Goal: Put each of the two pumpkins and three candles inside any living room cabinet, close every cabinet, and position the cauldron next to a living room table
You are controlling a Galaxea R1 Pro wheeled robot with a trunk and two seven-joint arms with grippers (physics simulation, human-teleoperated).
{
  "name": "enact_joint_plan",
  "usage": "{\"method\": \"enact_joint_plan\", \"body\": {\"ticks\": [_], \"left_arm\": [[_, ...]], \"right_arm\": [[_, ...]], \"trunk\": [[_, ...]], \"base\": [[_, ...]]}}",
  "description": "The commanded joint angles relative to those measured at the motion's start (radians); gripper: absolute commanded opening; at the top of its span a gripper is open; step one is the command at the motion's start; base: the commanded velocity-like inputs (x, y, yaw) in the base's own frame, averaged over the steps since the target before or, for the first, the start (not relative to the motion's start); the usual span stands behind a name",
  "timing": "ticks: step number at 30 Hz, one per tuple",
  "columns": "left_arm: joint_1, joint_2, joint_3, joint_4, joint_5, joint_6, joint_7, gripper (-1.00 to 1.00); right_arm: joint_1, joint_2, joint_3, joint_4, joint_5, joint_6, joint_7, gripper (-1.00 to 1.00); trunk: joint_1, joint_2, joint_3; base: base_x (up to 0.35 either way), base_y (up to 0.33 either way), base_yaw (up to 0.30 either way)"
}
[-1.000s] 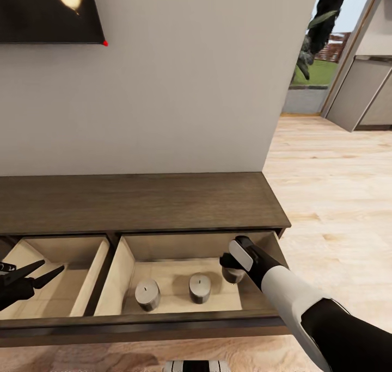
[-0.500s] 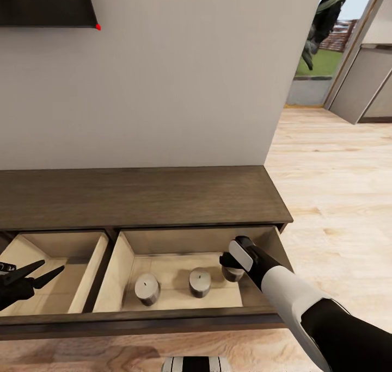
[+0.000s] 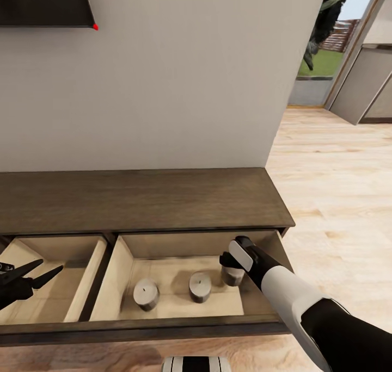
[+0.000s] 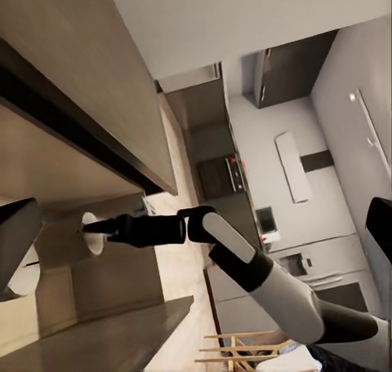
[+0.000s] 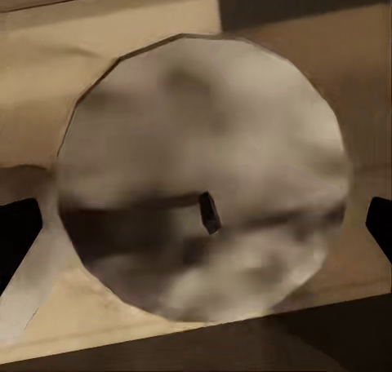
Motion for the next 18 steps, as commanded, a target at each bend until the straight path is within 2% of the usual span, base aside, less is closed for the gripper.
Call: {"method": "enact_joint_plan", "body": {"ticks": [1, 5, 8, 18], "left_arm": [[0.0, 0.0, 0.007, 0.0, -0.001, 0.024, -0.004, 1.0], [0.0, 0.001, 0.04, 0.001, 0.0, 0.057, -0.004, 1.0], [0.0, 0.001, 0.045, 0.002, -0.001, 0.06, -0.004, 1.0], [0.0, 0.002, 0.048, -0.001, -0.001, 0.062, -0.004, 1.0]], "right_arm": [[-0.001, -0.001, 0.008, -0.001, -0.011, 0.002, -0.008, 1.0], [-0.001, -0.001, 0.008, -0.001, -0.011, 0.002, -0.008, 1.0], [-0.001, -0.001, 0.008, -0.001, -0.011, 0.002, -0.008, 1.0], [-0.001, -0.001, 0.008, -0.001, -0.011, 0.002, -0.008, 1.0]], "trunk": [[0.0, 0.0, -0.001], [0.0, 0.0, -0.001], [0.0, 0.0, -0.001], [-0.004, 0.002, 0.038]], "base": [[0.069, 0.0, 0.0], [0.024, 0.0, 0.0], [0.003, 0.0, 0.0], [0.0, 0.0, 0.0]]}}
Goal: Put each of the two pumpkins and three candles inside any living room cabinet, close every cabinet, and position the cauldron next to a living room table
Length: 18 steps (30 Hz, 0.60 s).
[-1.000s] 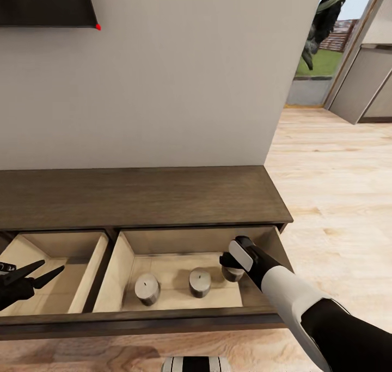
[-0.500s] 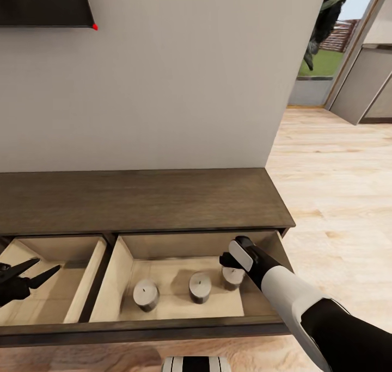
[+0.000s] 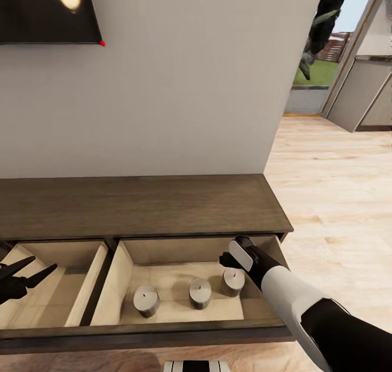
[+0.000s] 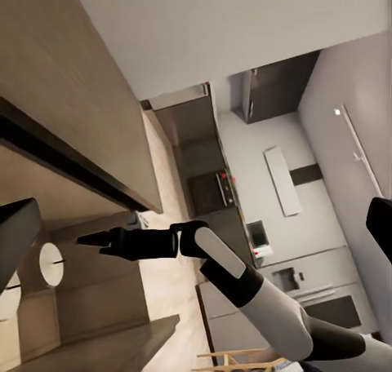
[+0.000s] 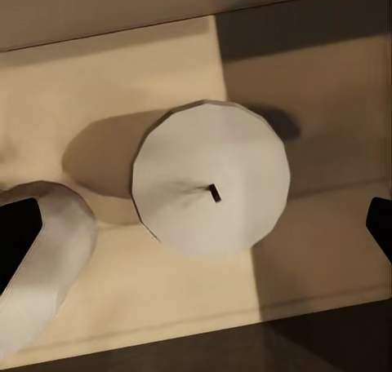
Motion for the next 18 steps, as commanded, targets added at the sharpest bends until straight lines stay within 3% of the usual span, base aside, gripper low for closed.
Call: {"method": "enact_joint_plan", "body": {"ticks": [1, 7, 15, 18], "left_arm": [[0.0, 0.0, 0.0, 0.0, -0.001, 0.011, -0.004, 1.0], [0.0, 0.002, -0.002, -0.001, -0.004, 0.011, -0.004, 1.0], [0.0, 0.002, -0.009, -0.002, -0.003, 0.011, -0.004, 1.0], [0.0, 0.002, -0.01, -0.002, -0.002, 0.011, -0.004, 1.0]], "right_arm": [[-0.001, -0.001, 0.008, -0.001, -0.011, 0.002, -0.008, 1.0], [-0.001, -0.001, 0.008, -0.001, -0.011, 0.002, -0.008, 1.0], [-0.001, -0.001, 0.008, -0.001, -0.011, 0.002, -0.008, 1.0], [-0.001, -0.001, 0.008, -0.001, -0.011, 0.002, -0.008, 1.0]], "trunk": [[-0.001, 0.0, 0.003], [-0.003, 0.001, 0.026], [-0.007, 0.003, 0.057], [-0.008, 0.004, 0.069]], "base": [[0.0, 0.0, 0.0], [-0.022, 0.004, 0.0], [-0.246, 0.106, 0.0], [-0.074, 0.023, 0.0]]}}
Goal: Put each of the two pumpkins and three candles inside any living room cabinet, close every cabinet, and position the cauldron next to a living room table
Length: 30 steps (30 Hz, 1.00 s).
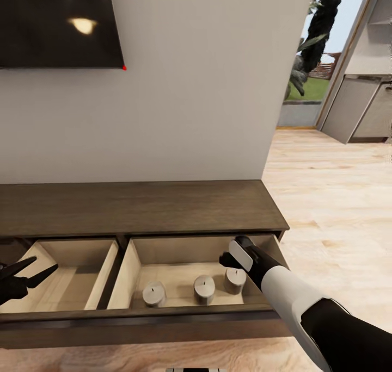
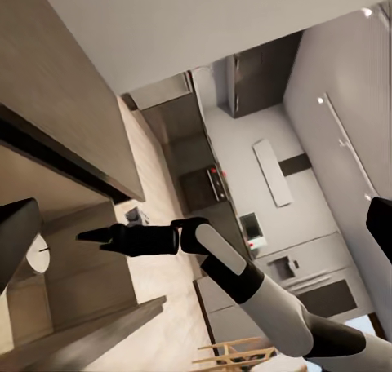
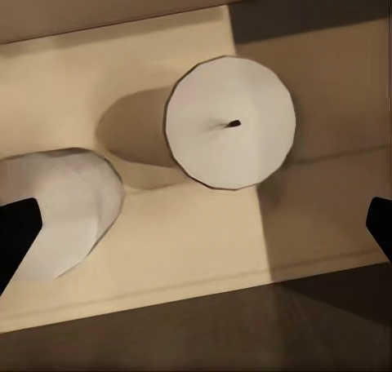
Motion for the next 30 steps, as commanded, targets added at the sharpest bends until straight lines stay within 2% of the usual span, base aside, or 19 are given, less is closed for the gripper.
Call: {"method": "enact_joint_plan", "body": {"ticks": [1, 10, 20, 30], "left_arm": [[0.0, 0.0, 0.0, 0.0, -0.001, 0.011, -0.004, 1.0], [0.0, 0.0, -0.001, -0.001, -0.007, 0.011, -0.004, 1.0], [0.0, 0.0, -0.001, -0.002, -0.01, 0.011, -0.004, 1.0], [0.0, -0.001, -0.011, -0.024, -0.011, 0.011, -0.004, 1.0]], "right_arm": [[-0.001, -0.001, 0.008, -0.001, -0.011, 0.002, -0.008, 1.0], [-0.001, -0.001, 0.008, -0.001, -0.01, 0.0, -0.008, 1.0], [-0.001, -0.002, 0.009, -0.002, -0.009, -0.092, -0.006, 1.0], [-0.001, -0.002, 0.01, -0.003, -0.009, -0.107, -0.005, 1.0]], "trunk": [[-0.001, 0.0, 0.003], [-0.005, 0.002, 0.038], [-0.009, 0.004, 0.077], [-0.017, 0.013, 0.115]], "base": [[-0.028, 0.009, 0.0], [-0.006, 0.002, 0.0], [-0.013, 0.001, 0.0], [-0.113, 0.028, 0.0]]}}
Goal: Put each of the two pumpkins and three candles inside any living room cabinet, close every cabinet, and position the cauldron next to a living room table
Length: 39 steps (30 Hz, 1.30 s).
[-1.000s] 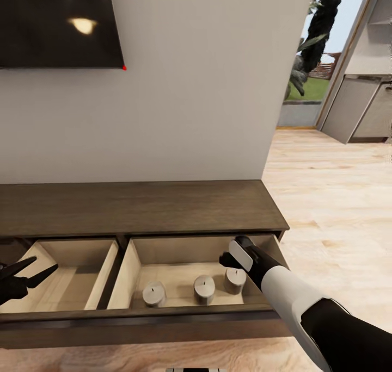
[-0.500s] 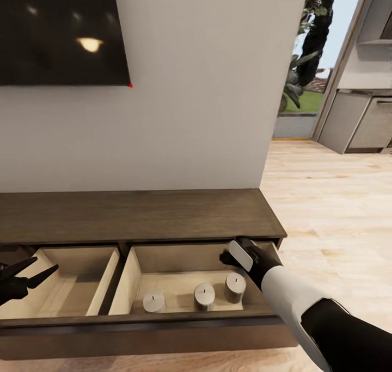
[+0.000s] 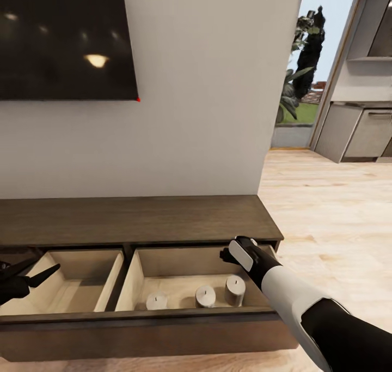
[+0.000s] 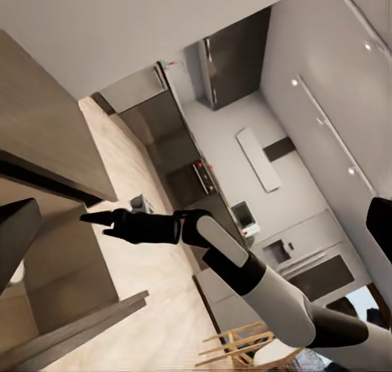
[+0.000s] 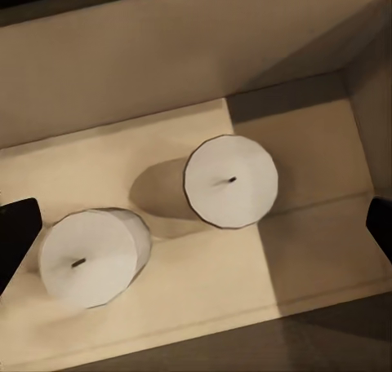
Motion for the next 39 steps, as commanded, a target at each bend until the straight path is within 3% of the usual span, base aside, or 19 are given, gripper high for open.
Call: {"method": "enact_joint_plan", "body": {"ticks": [1, 12, 22, 39], "left_arm": [[0.0, 0.0, -0.001, -0.005, -0.001, 0.011, -0.004, 1.0], [0.0, 0.0, -0.006, -0.024, -0.001, 0.011, -0.004, 1.0], [0.0, 0.0, -0.006, -0.024, -0.001, 0.011, -0.004, 1.0], [0.0, 0.0, -0.013, -0.026, -0.002, 0.011, -0.004, 1.0]], "right_arm": [[-0.001, -0.001, 0.008, -0.001, -0.01, 0.002, -0.008, 1.0], [-0.001, -0.001, 0.008, 0.0, -0.01, -0.075, -0.008, 1.0], [-0.001, -0.001, 0.007, 0.0, -0.01, -0.083, 0.008, 1.0], [-0.001, -0.001, 0.007, 0.0, -0.009, -0.106, 0.009, 1.0]], "trunk": [[-0.004, 0.007, 0.002], [-0.046, 0.084, 0.037], [-0.085, 0.154, 0.068], [-0.15, 0.273, 0.121]], "base": [[-0.008, 0.002, 0.0], [-0.121, 0.0, 0.0], [-0.162, 0.021, 0.0], [-0.322, 0.04, 0.0]]}}
